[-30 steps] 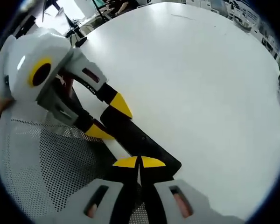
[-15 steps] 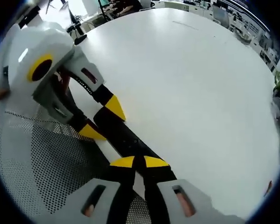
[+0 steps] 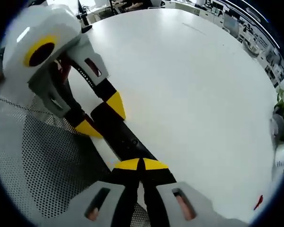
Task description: Press the specified remote control buttons in sequence, fully releasing each button before pressing the next.
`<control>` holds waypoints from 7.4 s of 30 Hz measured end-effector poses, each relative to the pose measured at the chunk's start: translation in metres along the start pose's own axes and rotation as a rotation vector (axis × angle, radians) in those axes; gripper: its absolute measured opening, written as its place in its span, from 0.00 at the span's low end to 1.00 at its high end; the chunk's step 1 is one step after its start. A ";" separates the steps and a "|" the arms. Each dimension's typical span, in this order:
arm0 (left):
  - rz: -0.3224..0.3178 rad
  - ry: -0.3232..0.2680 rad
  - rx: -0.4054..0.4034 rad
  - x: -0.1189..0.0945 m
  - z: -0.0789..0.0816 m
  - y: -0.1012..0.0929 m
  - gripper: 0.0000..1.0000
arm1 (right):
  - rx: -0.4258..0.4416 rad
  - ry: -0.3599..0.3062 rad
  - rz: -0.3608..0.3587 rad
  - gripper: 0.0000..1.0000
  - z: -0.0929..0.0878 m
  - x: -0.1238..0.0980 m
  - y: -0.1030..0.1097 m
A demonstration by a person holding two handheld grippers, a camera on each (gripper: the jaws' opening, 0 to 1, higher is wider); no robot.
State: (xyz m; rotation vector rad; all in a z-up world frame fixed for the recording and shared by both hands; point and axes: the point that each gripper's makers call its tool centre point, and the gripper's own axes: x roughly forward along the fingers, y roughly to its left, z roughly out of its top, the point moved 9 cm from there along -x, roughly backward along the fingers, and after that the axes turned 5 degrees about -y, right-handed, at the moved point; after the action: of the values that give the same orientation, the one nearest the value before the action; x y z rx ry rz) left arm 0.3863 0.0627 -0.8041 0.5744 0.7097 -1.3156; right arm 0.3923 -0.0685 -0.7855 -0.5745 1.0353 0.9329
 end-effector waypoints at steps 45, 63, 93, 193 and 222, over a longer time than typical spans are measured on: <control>0.051 0.032 -0.077 0.004 0.003 -0.002 0.25 | 0.256 0.002 0.126 0.00 -0.002 0.000 -0.012; 0.185 -0.003 -0.205 0.005 0.004 -0.017 0.27 | 0.464 0.075 0.214 0.00 -0.003 0.000 -0.024; 0.222 0.054 -0.252 0.008 0.012 -0.018 0.26 | 0.395 0.069 0.212 0.00 0.025 0.011 -0.019; 0.183 0.046 -0.210 0.009 0.010 -0.013 0.25 | 0.285 0.405 0.333 0.00 0.042 0.027 -0.030; 0.213 0.068 -0.237 0.009 0.015 -0.017 0.25 | 0.255 0.147 0.230 0.00 0.018 0.007 -0.011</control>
State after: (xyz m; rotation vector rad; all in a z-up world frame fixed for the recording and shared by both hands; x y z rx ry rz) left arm 0.3725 0.0427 -0.8009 0.4890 0.8241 -1.0022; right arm 0.4116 -0.0570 -0.7846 -0.3185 1.3513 0.9492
